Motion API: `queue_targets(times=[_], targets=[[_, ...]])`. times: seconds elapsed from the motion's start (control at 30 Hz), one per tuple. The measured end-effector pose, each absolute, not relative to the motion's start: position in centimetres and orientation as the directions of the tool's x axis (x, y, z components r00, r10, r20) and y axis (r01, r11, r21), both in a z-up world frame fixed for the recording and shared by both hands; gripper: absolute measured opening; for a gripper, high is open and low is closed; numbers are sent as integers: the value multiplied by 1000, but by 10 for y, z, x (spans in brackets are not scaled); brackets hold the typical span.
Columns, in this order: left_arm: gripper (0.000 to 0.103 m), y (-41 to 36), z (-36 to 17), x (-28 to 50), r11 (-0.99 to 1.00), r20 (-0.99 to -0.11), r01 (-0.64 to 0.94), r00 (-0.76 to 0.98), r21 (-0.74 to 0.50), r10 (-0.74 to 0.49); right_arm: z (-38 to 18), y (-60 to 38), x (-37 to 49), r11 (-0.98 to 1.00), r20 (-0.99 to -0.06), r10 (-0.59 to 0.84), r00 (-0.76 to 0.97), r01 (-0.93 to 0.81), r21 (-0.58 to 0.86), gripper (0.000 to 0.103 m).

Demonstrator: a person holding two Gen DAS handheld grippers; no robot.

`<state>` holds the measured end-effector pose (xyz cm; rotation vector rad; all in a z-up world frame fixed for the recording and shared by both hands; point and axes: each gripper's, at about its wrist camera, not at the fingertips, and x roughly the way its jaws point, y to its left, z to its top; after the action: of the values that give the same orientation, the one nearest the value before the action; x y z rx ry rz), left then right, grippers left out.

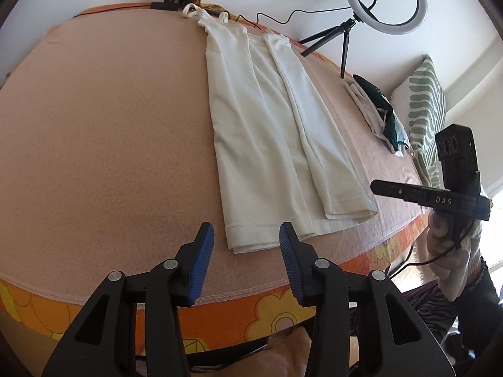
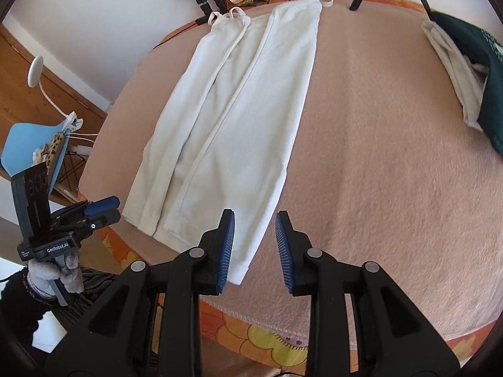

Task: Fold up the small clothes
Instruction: 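Move both tools down to the camisole hem, then grasp the hem with the left tool while the right tool grasps it, fold toward the straps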

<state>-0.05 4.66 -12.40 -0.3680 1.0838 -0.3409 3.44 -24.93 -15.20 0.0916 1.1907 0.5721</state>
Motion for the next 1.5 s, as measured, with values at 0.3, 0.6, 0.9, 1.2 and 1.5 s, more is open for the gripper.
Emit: queue_targets(times=[0.3,0.6,0.9,1.2,1.5], targets=[[9,45,-132,10,836,-750,80,403,-542,-525,-181,-248,15,804,-813,561,155,-337,490,29],[4,46,-115,-8,855,-723,115,485,-506,-493,-172,-262,8,812,-798,560,223,-339,475,6],[10,44,-117,-6,895,-779,92,459,-436,-426,-180,-256,8,821,-824,528,206,-372,433,6],[12,8,-95,-25,932,-741,229,565,-281,-363,-152,-259,9,843,-820,489,296,-403,357,20],[60,36,-112,-13,934,-775,108,530,-341,-344,-177,-268,16,831,-824,523,220,-345,436,20]])
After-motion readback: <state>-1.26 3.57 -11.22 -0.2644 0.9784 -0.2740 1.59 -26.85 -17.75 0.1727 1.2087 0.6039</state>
